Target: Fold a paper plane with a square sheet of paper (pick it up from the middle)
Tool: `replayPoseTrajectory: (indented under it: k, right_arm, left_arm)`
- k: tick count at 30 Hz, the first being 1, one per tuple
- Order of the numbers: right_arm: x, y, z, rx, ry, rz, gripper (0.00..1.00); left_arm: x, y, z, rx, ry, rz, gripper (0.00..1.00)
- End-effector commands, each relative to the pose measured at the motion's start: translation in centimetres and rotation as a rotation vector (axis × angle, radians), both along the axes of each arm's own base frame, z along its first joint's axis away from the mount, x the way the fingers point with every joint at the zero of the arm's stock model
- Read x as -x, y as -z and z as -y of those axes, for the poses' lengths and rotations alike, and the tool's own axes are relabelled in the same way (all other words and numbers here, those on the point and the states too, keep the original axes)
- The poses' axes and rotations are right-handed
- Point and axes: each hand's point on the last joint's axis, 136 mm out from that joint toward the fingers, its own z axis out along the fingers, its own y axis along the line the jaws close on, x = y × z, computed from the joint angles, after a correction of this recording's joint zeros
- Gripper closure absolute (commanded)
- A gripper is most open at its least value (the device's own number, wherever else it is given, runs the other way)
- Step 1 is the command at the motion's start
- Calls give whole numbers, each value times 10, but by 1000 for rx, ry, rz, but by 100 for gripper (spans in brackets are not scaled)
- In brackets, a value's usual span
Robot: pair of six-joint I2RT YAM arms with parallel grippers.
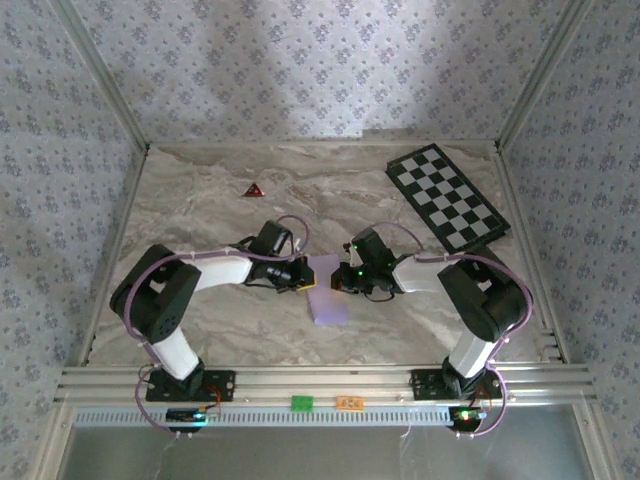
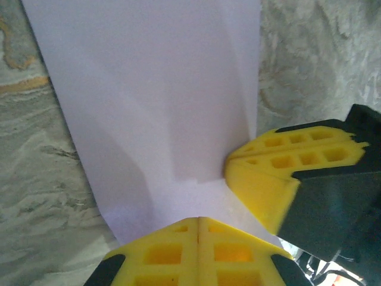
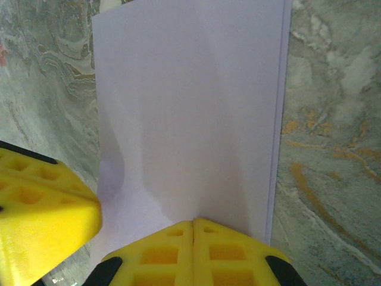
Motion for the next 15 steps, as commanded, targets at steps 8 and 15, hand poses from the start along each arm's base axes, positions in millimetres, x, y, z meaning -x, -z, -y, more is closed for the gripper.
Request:
replayPoseTrajectory:
  k: [8,15]
  right_arm:
    - [29,63,54,264,83,-140,100]
    - [28,61,53,264,82,-133,100]
  left_arm:
    - [30,57,-45,-236,75,-18,100]
    - [14,17,-25,-137,74,57,100]
